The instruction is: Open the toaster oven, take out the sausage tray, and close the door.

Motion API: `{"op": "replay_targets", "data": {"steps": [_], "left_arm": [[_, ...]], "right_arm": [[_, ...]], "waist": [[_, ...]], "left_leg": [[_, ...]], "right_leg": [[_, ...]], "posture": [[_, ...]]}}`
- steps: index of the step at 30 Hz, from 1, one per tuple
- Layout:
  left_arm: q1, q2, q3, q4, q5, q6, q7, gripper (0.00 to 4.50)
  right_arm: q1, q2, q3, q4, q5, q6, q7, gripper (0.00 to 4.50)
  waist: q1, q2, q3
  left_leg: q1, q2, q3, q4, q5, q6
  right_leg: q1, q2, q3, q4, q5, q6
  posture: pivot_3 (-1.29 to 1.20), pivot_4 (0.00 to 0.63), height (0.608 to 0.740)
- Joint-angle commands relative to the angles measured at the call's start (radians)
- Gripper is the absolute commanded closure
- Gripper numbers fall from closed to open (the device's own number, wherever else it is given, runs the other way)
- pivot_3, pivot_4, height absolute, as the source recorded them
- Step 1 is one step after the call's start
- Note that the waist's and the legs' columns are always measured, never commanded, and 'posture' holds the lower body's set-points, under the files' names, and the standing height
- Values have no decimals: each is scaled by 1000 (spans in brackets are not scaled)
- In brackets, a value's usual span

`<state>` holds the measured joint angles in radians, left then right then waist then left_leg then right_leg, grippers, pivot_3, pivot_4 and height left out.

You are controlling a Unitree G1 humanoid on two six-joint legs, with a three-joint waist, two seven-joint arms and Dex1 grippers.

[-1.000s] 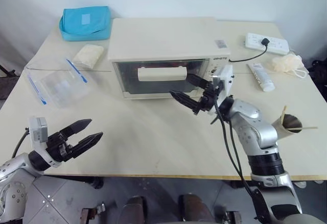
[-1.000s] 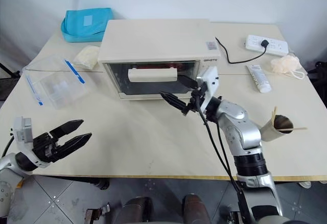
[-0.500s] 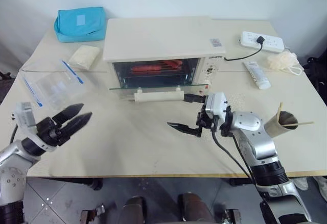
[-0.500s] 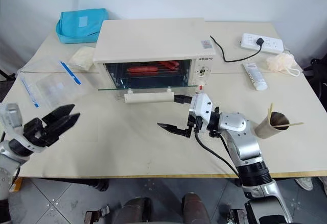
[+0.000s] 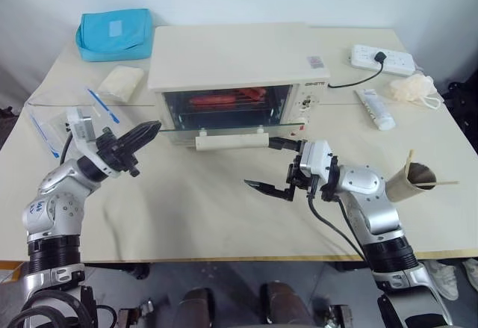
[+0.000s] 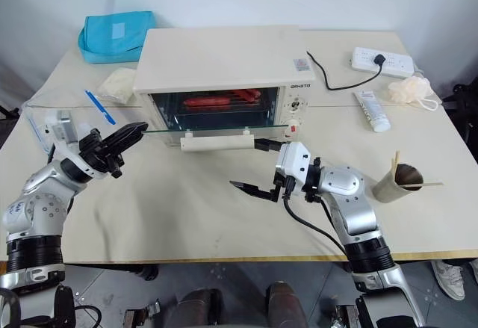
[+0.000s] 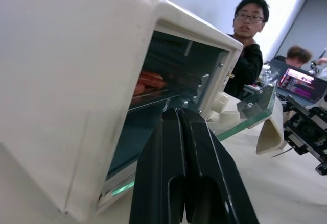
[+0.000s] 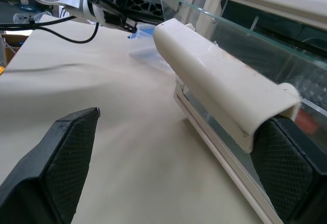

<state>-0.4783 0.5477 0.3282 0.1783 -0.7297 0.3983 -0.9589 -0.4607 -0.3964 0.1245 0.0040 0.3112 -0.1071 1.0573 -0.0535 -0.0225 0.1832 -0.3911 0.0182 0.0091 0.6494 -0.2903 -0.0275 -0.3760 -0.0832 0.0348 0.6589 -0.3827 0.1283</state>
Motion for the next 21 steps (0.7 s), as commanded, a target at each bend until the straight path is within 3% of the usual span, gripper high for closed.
{"op": "replay_targets", "data": {"steps": [1, 6, 16, 21], "left_arm": [[-18, -22, -70, -15, 55, -36, -22, 4476], [-11, -4, -107, 2, 82, -30, -85, 4476], [51, 23, -158, 24, 168, -88, -148, 4476], [97, 19, -188, 37, 231, -166, -166, 4476]], "right_arm": [[18, 8, 17, -58, -13, -21, -16, 0], [99, -13, 5, -98, -32, -26, -49, 0], [490, -174, -195, -353, -7, 91, -181, 0], [501, -237, -299, -431, 18, 182, -236, 0]], "waist": [[2, 0, 0], [6, 0, 0], [28, 0, 0], [21, 0, 0]], "left_leg": [[0, 0, 0, 1, 0, 0], [0, -2, 0, 1, 0, 1], [0, -3, 1, 3, -1, 3], [4, -2, 1, 2, -2, 6]], "right_leg": [[0, 0, 0, 0, 0, 0], [1, -1, 0, 0, 0, 0], [3, -3, -1, -3, 0, 0], [4, -3, 1, -2, 1, 0]], "posture": [[0, 150, 740], [0, 150, 740], [0, 150, 740], [0, 150, 740]]}}
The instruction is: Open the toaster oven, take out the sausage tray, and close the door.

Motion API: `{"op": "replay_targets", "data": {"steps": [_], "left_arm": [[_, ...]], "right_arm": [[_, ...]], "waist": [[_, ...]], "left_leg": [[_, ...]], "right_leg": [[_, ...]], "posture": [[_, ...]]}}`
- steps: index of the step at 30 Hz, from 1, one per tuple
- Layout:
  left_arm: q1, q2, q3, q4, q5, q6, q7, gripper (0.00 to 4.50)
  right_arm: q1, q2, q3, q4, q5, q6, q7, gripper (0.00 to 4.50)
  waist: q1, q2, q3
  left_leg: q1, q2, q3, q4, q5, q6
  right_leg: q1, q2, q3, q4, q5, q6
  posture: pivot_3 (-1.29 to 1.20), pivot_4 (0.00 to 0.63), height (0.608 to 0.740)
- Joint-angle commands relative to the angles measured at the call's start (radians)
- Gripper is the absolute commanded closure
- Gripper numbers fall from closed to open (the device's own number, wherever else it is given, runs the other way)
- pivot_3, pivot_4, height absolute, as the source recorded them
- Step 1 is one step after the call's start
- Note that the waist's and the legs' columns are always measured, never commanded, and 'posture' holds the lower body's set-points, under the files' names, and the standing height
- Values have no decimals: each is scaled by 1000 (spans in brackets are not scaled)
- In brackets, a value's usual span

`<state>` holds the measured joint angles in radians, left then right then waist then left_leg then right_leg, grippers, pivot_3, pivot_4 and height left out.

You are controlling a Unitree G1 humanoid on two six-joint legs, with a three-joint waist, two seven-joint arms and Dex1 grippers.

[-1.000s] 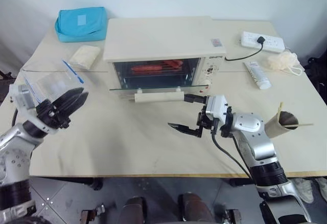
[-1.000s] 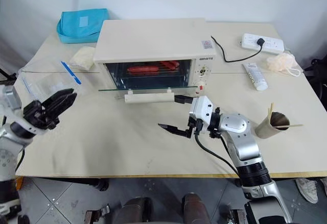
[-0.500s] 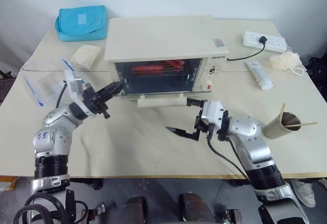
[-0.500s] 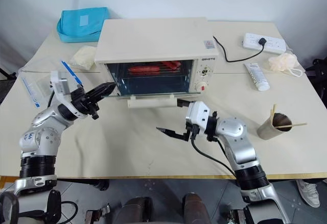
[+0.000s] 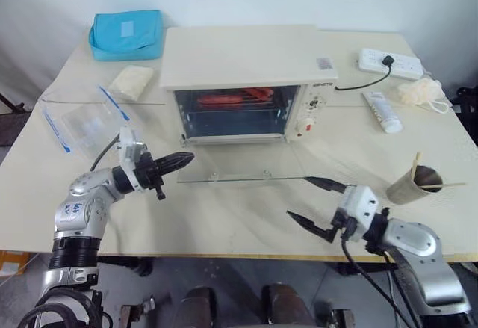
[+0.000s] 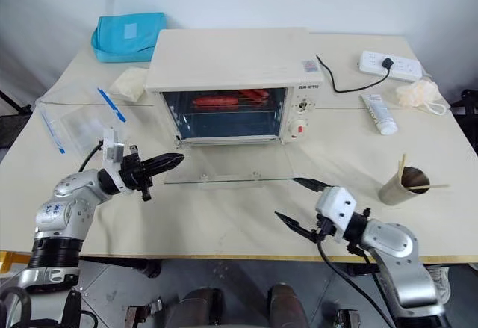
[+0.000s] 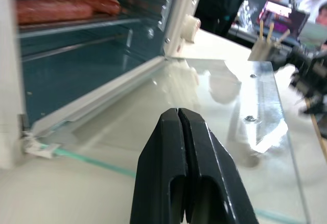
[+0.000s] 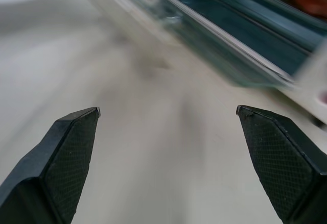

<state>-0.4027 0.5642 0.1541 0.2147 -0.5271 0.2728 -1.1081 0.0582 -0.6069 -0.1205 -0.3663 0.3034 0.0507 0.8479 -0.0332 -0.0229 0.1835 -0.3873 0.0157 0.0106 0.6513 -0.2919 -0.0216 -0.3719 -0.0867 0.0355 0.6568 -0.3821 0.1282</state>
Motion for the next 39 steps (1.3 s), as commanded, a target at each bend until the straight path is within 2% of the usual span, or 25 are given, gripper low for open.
{"op": "replay_targets", "data": {"steps": [1, 4, 7, 11, 14, 19, 24, 28, 29, 35, 39], "left_arm": [[26, 0, -17, 0, 34, -45, -14, 4476], [40, -4, -37, 13, 84, -104, -4, 4476], [49, -19, -34, 16, 98, -134, 13, 4476], [90, -27, -23, -6, 97, -157, 22, 4476], [123, -32, 1, -35, 82, -162, 48, 4476], [222, -33, 94, -187, -29, -85, 101, 2968], [323, 1, 189, -315, -95, -20, 147, 1300], [374, 8, 249, -377, -139, 14, 191, 174], [380, 3, 261, -384, -136, 4, 204, 61], [374, -5, 258, -410, -187, 42, 213, 61], [321, -4, 227, -386, -166, 37, 223, 0]], "right_arm": [[-26, -35, -57, -60, 15, 22, -30, 0], [-74, -48, -53, -56, -1, 26, -46, 0], [-213, -33, 1, -37, -97, 44, -124, 0], [-434, 46, 221, 29, -321, 111, -223, 0], [-548, 130, 319, 140, -419, 50, -283, 0], [-708, 231, 460, 351, -612, -68, -399, 0], [-861, 309, 504, 587, -714, -123, -502, 0], [-978, 349, 543, 778, -797, -128, -559, 0], [-1006, 365, 549, 831, -808, -132, -578, 0], [-1137, 415, 612, 1055, -959, -75, -747, 0], [-1157, 439, 620, 1087, -951, -108, -741, 1237]], "waist": [[2, 0, 0], [6, 0, 0], [0, 0, 0], [-2, 0, 0], [0, 0, 0], [-10, -1, 0], [-22, -1, 0], [-29, -1, 0], [-30, -1, 0], [-45, -1, 0], [-53, -1, 0]], "left_leg": [[1, 0, 0, -1, 0, 0], [1, 1, -2, -1, 0, 0], [0, 0, -1, 0, 0, 0], [0, 1, 1, -1, 1, 0], [-1, 1, 0, -2, 2, -1], [-2, -2, 3, 0, 2, -2], [-3, -1, 2, 0, 2, -2], [-3, -1, 2, 0, 2, -2], [-3, -1, 2, 0, 2, -2], [-3, -1, 2, -1, 3, -3], [-3, -1, 2, -2, 3, -3]], "right_leg": [[0, 0, 0, 0, 0, 0], [0, 0, -1, 0, 0, -1], [0, 0, 0, 0, 0, -1], [-3, -3, 0, 1, 1, 0], [-4, -4, -2, 2, 0, -1], [-4, -9, -4, 2, 1, 0], [-4, -10, -6, 3, 1, 0], [-4, -10, -6, 2, 1, 0], [-4, -10, -6, 2, 1, 0], [-5, -10, -7, 4, 1, 0], [-5, -10, -7, 4, 1, 0]], "posture": [[0, 150, 740], [0, 150, 740], [0, 150, 740], [0, 150, 740], [0, 150, 740], [0, 150, 740], [0, 150, 740], [0, 150, 740], [0, 150, 740], [0, 150, 740], [0, 150, 740]]}}
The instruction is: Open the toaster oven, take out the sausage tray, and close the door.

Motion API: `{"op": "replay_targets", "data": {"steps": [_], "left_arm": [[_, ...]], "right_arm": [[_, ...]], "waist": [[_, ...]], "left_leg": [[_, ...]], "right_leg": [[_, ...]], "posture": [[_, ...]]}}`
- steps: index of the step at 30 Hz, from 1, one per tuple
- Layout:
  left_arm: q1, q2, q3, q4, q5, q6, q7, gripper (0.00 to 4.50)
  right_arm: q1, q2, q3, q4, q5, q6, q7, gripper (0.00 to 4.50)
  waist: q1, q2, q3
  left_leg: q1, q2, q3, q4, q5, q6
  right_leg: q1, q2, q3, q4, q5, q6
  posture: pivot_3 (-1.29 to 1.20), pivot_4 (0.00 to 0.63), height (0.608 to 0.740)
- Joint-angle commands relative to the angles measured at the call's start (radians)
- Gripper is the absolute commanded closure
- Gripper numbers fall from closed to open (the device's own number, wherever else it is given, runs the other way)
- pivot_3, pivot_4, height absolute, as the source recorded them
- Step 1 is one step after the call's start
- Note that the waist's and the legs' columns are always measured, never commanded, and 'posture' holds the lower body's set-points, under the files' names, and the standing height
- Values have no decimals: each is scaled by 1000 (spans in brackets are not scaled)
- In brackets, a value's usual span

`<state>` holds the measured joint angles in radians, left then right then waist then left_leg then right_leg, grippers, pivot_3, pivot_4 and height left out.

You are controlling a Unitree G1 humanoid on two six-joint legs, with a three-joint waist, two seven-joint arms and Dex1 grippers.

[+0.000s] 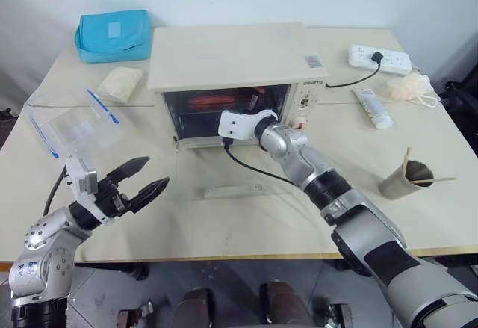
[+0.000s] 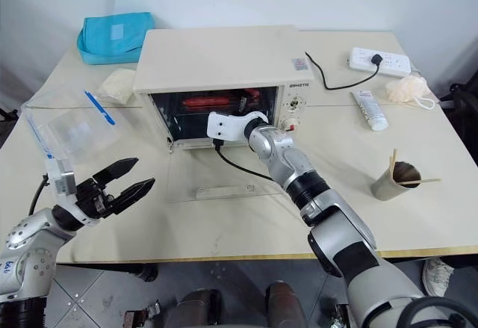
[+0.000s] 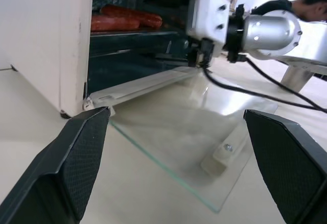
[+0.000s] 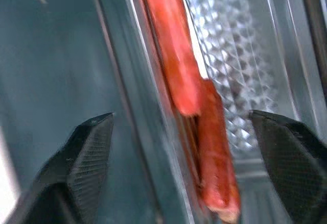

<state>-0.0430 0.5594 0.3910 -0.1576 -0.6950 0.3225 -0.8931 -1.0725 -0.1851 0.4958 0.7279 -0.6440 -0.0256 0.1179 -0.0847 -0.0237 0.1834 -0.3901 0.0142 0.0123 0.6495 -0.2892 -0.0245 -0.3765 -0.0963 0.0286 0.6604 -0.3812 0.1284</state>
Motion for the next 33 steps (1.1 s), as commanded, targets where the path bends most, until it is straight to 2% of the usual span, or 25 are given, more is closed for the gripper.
{"op": "replay_targets", "data": {"steps": [1, 7, 9, 10, 24, 33], "left_arm": [[-53, 3, -18, -5, 8, -17, 7, 0], [-136, 4, -51, 47, 35, -27, 8, 0], [-201, 1, -71, 87, 46, -30, 8, 0], [-226, -1, -78, 104, 50, -32, 6, 0], [-456, -17, -108, 290, 82, -68, -9, 0], [-498, -6, -117, 356, 107, -78, -34, 0]], "right_arm": [[-23, 18, 3, -14, -3, -36, -9, 1555], [-5, 12, 2, -60, -9, -50, -4, 3469], [4, 8, 1, -82, -12, -51, 2, 4235], [7, 7, 1, -89, -14, -50, 8, 4461], [23, -8, -5, -203, -9, -106, 85, 4487], [246, -98, 4, -553, -8, -100, 260, 4487]], "waist": [[-2, 0, 0], [-6, 0, 0], [-4, 0, 0], [-3, -1, 0], [-7, -2, 0], [-14, -2, 0]], "left_leg": [[0, 0, 0, 0, 0, 0], [0, 0, 0, 0, 0, 0], [0, 0, 0, 0, 0, -1], [0, 0, 0, 0, 0, -1], [-2, 0, 0, 0, 1, -1], [-1, 1, 0, 0, 1, -1]], "right_leg": [[0, 0, 0, 0, 0, 0], [0, 1, 0, 0, 0, 0], [0, 1, 0, 0, 0, 0], [0, 1, 0, 0, 0, 0], [-1, 1, -3, 0, 0, 0], [-1, 0, -17, 0, 0, 0]], "posture": [[0, 150, 740], [0, 150, 740], [0, 150, 740], [0, 150, 740], [0, 150, 740], [0, 150, 740]]}}
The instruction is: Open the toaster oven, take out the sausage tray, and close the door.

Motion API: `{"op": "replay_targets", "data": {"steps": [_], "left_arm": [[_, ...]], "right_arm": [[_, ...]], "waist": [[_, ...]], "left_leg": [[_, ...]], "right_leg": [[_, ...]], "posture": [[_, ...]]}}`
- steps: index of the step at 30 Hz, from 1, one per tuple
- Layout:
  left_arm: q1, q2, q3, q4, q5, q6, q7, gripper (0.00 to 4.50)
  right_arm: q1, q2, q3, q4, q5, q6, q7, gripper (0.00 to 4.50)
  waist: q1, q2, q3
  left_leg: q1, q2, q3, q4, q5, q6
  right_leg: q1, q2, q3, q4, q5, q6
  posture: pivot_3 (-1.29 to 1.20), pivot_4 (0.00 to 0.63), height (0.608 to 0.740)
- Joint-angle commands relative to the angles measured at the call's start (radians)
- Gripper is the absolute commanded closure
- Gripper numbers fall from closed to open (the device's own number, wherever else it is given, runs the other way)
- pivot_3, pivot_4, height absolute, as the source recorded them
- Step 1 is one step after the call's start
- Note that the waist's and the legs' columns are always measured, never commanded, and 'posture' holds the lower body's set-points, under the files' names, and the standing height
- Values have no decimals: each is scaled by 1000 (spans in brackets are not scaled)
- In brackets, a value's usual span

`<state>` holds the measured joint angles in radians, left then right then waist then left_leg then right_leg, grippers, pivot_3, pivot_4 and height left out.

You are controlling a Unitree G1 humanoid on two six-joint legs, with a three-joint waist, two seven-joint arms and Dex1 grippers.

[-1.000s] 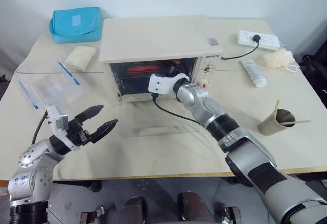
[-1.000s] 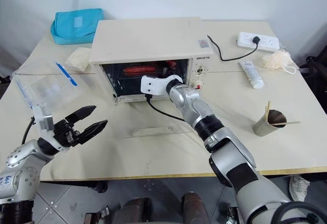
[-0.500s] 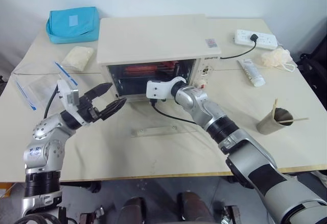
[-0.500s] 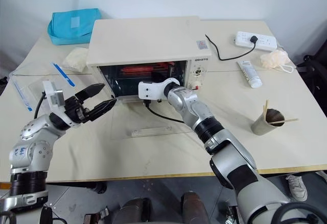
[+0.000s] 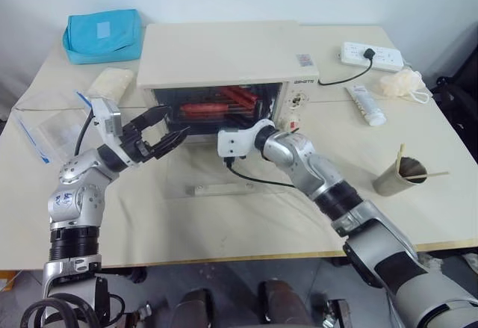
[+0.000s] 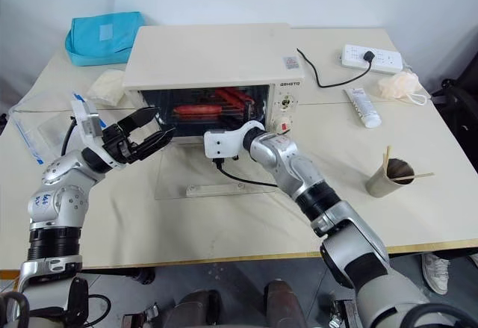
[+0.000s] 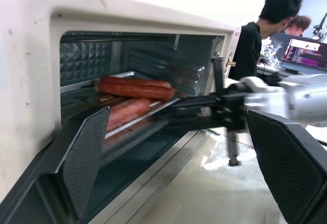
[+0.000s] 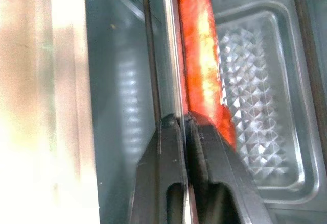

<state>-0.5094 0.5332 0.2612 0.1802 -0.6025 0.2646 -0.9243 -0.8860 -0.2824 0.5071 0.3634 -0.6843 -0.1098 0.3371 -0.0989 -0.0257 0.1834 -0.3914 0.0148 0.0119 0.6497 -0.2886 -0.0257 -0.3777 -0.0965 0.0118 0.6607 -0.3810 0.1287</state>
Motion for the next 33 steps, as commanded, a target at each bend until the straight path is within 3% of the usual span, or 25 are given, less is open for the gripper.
{"op": "replay_targets", "data": {"steps": [1, 4, 13, 16, 18, 23, 29, 33], "left_arm": [[-37, 22, 13, 27, 16, -17, -4, 0], [-57, 21, 10, 61, 21, -9, -6, 0], [-71, 13, 10, 83, 2, 67, 1, 0], [-63, 29, 32, 55, -51, 201, 32, 0], [-54, 53, 21, 36, -11, 257, 103, 0], [-42, 77, 48, -21, -79, 352, 87, 0], [33, 169, 163, -146, -337, 767, 137, 0], [25, 131, 197, -176, -440, 899, 227, 0]], "right_arm": [[95, -13, -12, -239, 30, -7, 58, 4487], [214, -68, -54, -390, 38, 10, 97, 4487], [360, -199, -108, -592, 77, -98, 139, 4487], [402, -229, -139, -649, 116, -170, 120, 4487], [424, -238, -158, -675, 142, -182, 126, 4487], [455, -277, -185, -689, 150, -207, 150, 4487], [470, -311, -194, -674, 169, -254, 178, 4487], [454, -311, -188, -649, 174, -275, 185, 4487]], "waist": [[2, 0, 0], [12, 0, 0], [34, 0, 0], [43, 0, 0], [44, 0, 0], [46, 0, 0], [44, 0, 0], [53, -1, 0]], "left_leg": [[0, 0, 0, 0, 0, 0], [1, 0, 0, 2, 0, 0], [1, 0, -1, 2, 1, 1], [1, 0, 0, 2, 0, 1], [1, 0, 0, 2, 0, 1], [2, -1, -1, 3, 1, 1], [1, 0, -1, -1, 0, 1], [1, -1, -2, -1, 0, 1]], "right_leg": [[0, 0, -1, 0, 0, 0], [1, 0, -3, 2, 0, -1], [1, 0, -3, 0, 1, -1], [1, 0, -3, 0, 1, -1], [1, 0, -3, 0, 1, -1], [2, 0, -3, 0, 1, -2], [2, -2, -3, 0, 1, -2], [2, -3, -5, -1, 1, -2]], "posture": [[0, 150, 740], [0, 150, 740], [0, 150, 740], [0, 150, 740], [0, 150, 740], [0, 150, 740], [0, 150, 740], [0, 150, 740]]}}
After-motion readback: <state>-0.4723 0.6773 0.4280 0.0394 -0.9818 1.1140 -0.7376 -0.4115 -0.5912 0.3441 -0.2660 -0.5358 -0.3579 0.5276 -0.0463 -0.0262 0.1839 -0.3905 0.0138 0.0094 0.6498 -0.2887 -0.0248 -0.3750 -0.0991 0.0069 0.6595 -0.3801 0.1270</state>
